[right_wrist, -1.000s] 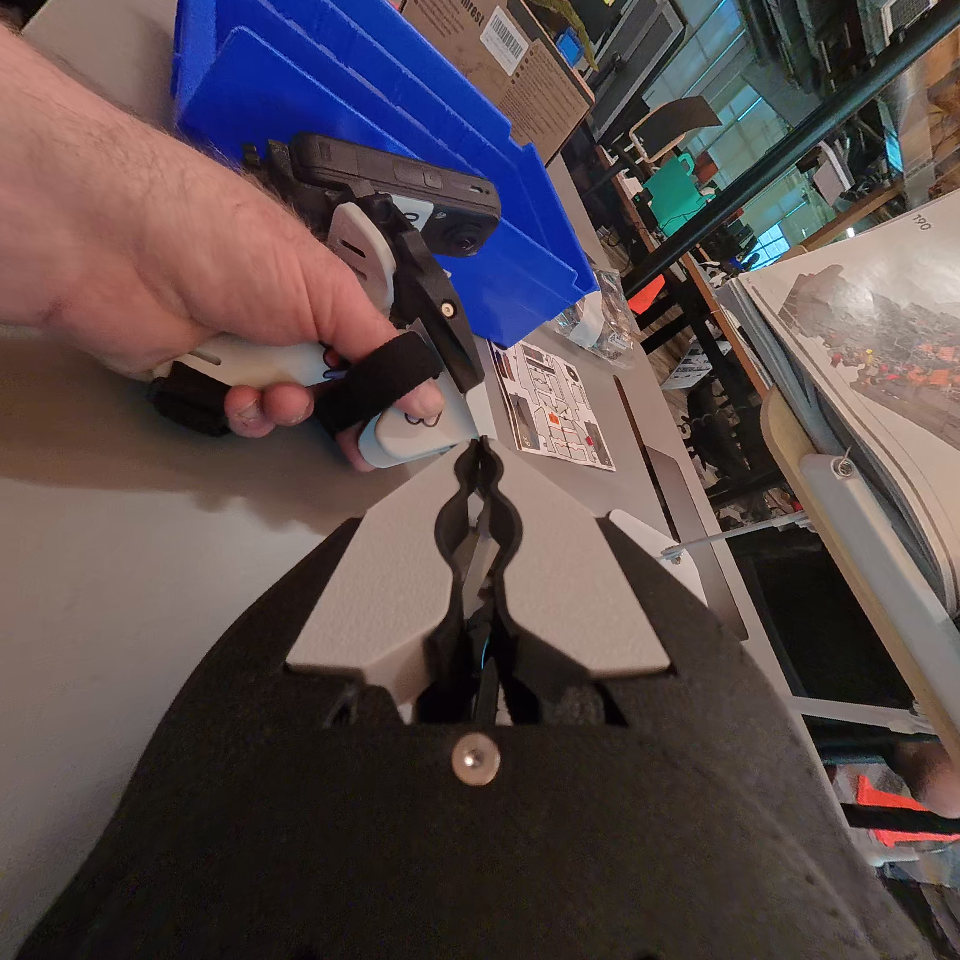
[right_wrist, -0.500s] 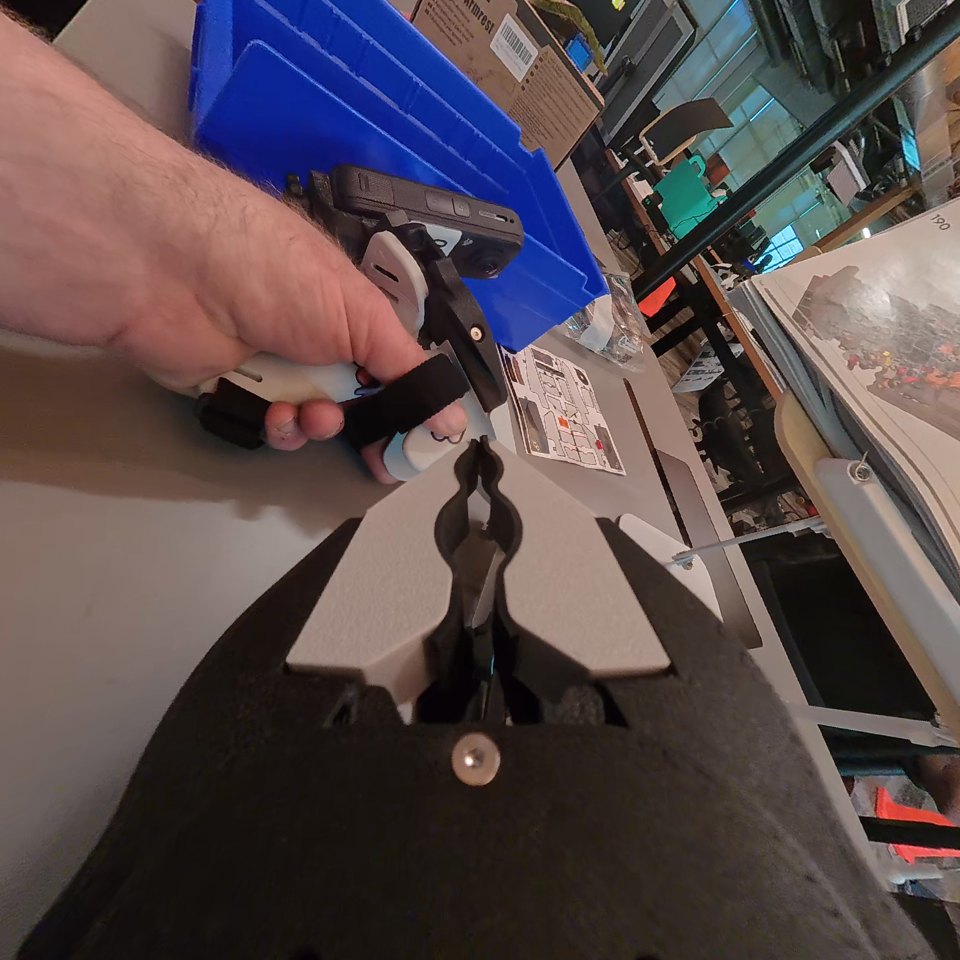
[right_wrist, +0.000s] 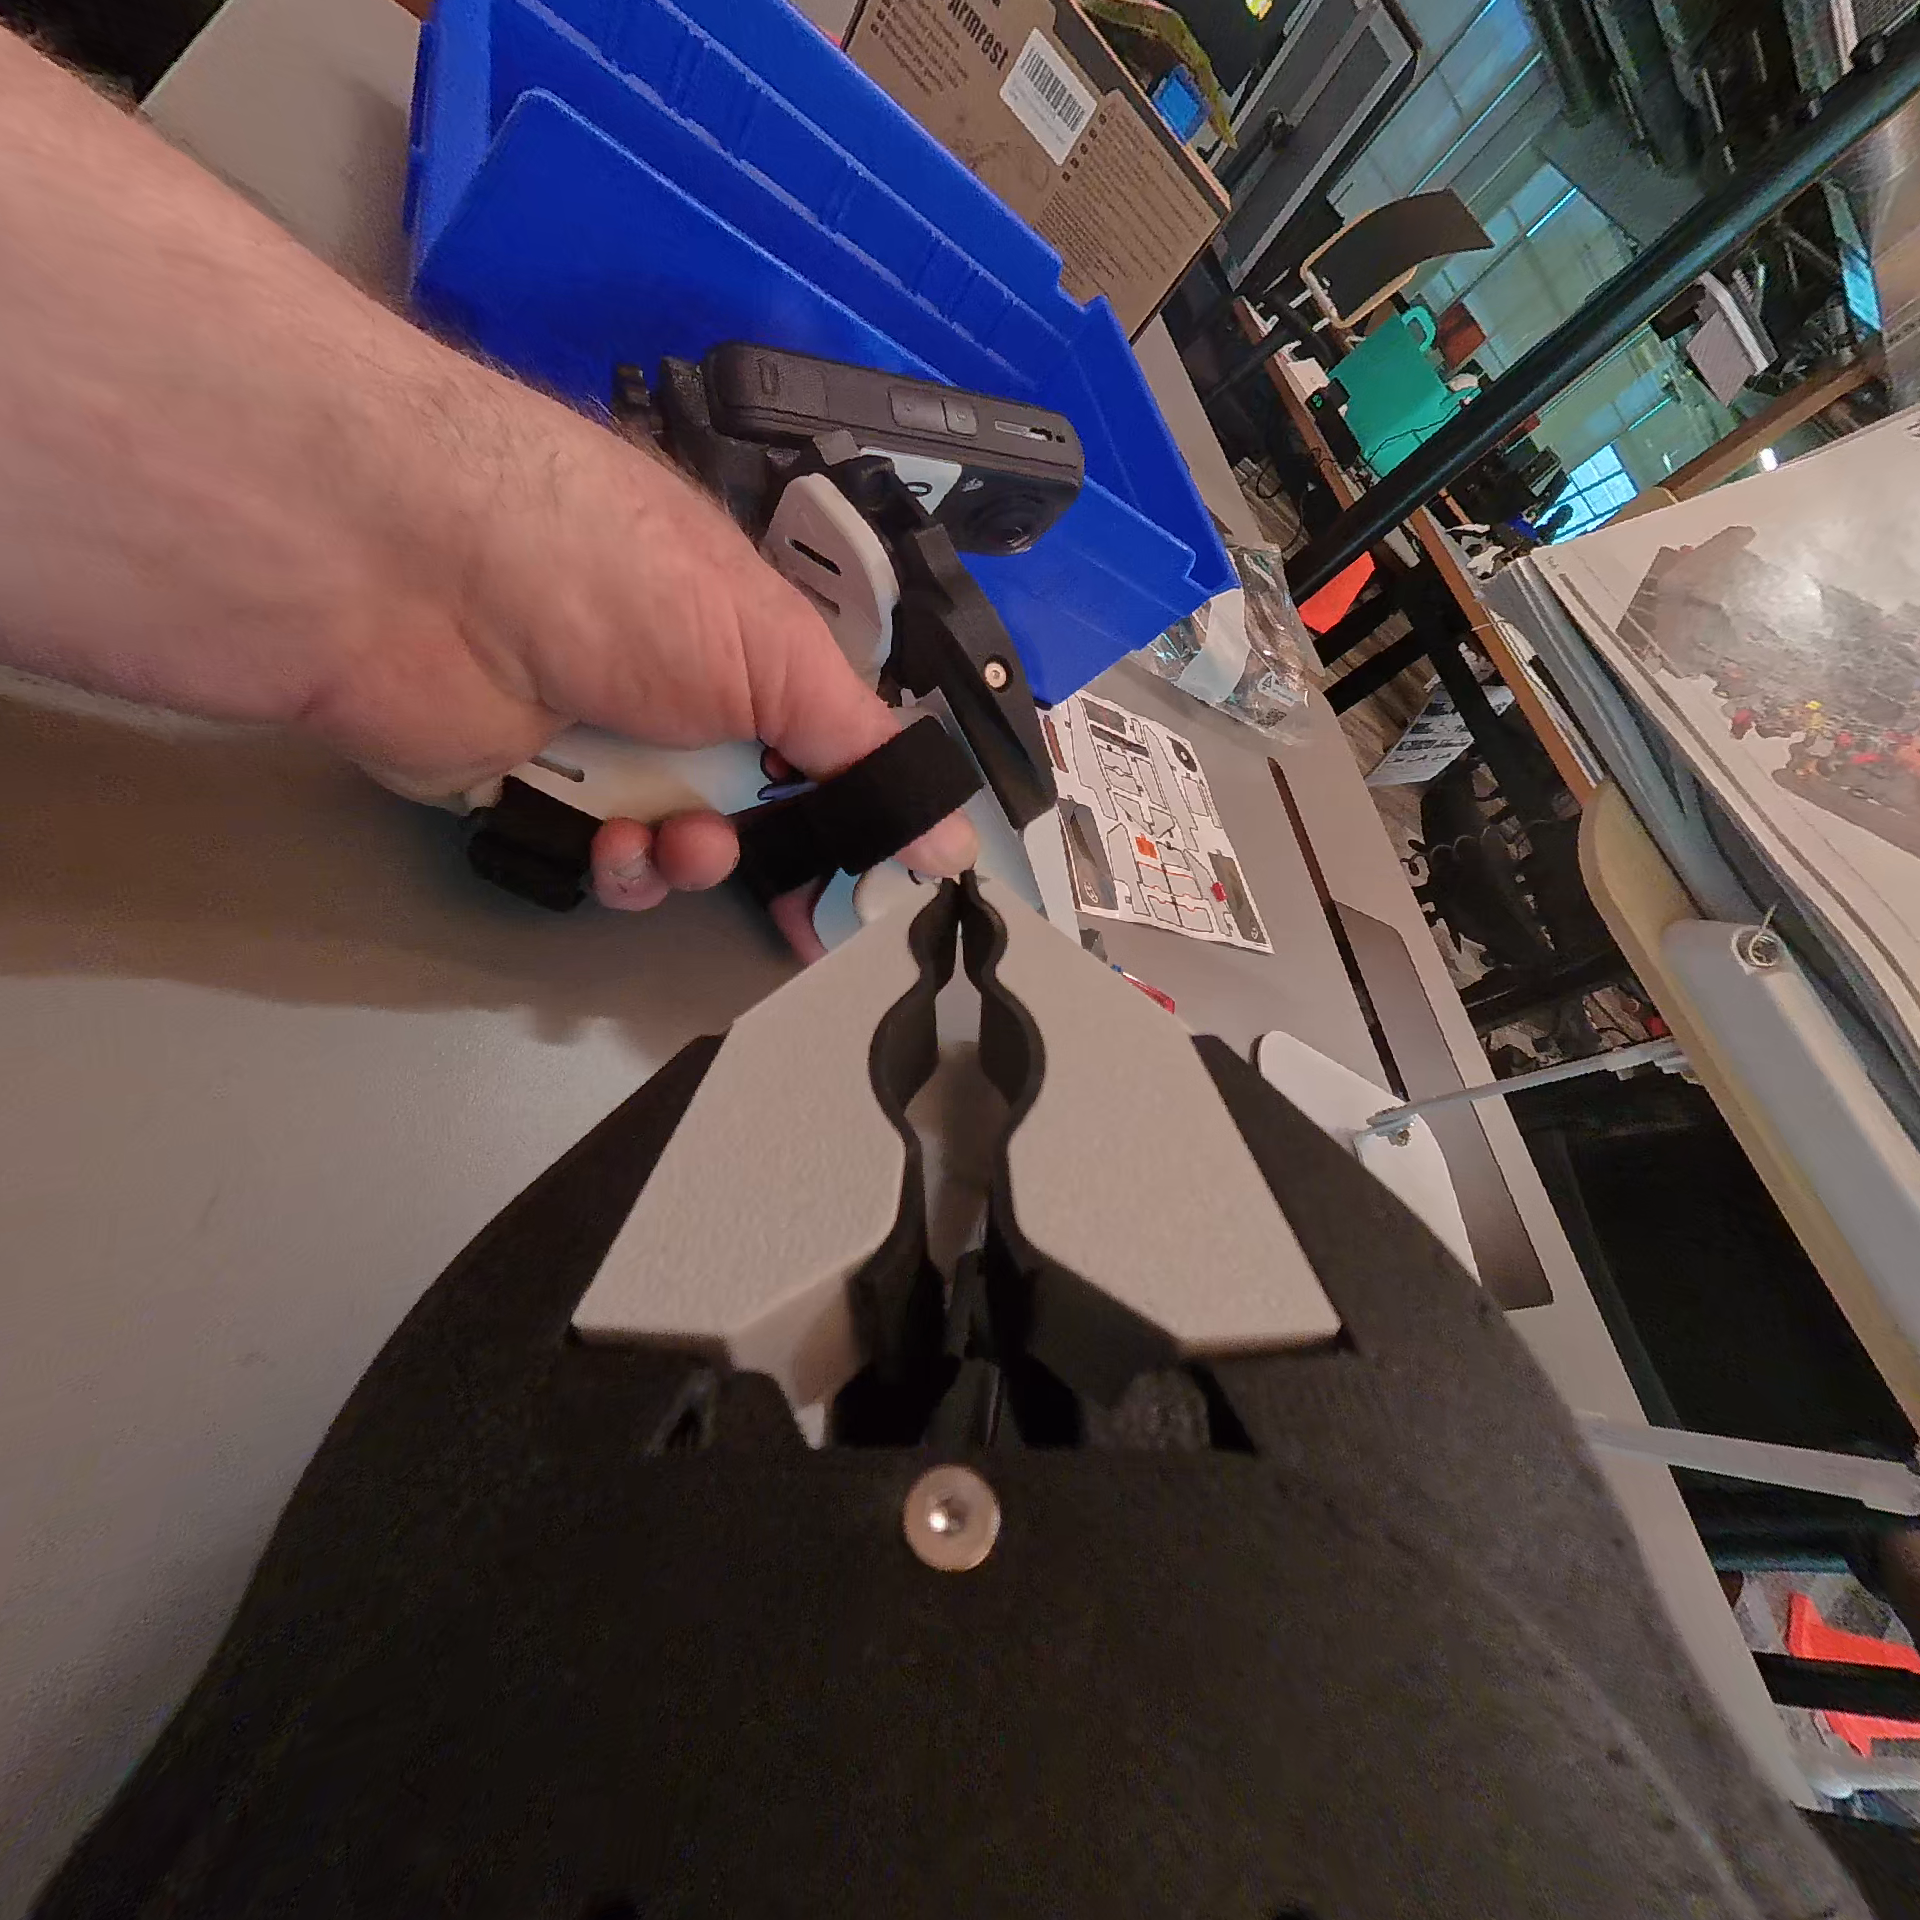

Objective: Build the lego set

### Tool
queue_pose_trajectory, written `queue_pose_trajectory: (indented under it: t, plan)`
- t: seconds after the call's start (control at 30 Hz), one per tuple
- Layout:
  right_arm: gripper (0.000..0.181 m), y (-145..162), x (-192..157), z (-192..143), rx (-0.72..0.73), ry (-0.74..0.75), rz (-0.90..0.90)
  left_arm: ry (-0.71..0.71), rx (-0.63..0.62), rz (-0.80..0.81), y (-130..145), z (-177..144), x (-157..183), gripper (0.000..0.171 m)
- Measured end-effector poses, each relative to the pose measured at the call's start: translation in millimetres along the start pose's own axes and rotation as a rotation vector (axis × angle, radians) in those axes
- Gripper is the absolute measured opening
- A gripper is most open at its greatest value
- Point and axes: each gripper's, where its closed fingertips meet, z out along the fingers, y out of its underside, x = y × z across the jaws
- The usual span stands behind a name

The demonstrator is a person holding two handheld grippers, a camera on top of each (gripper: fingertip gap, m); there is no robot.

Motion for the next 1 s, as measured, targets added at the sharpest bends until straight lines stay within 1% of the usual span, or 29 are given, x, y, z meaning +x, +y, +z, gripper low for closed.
queue_pose_trajectory:
  t: [0.2, 0.67, 0.9, 1.0]
  plan:
    - [0.0, 0, 0, 0, 0.004, -0.005, 0.01, -0.024, 0.004, 0.022, -1, 2, -2, 0.007]
    - [0.002, 1, 2, 0, 0.014, -0.014, 0.037, -0.03, 0.012, -0.002, -6, 6, -5, 0.006]
    - [0.004, 5, 30, -11, 0.037, 0.036, 0.141, -0.02, 0.007, -0.005, -5, 6, -4, 0.006]
    - [0.005, 10, 57, -25, 0.083, 0.085, 0.271, -0.012, -0.002, -0.015, -4, 7, -4, 0.007]
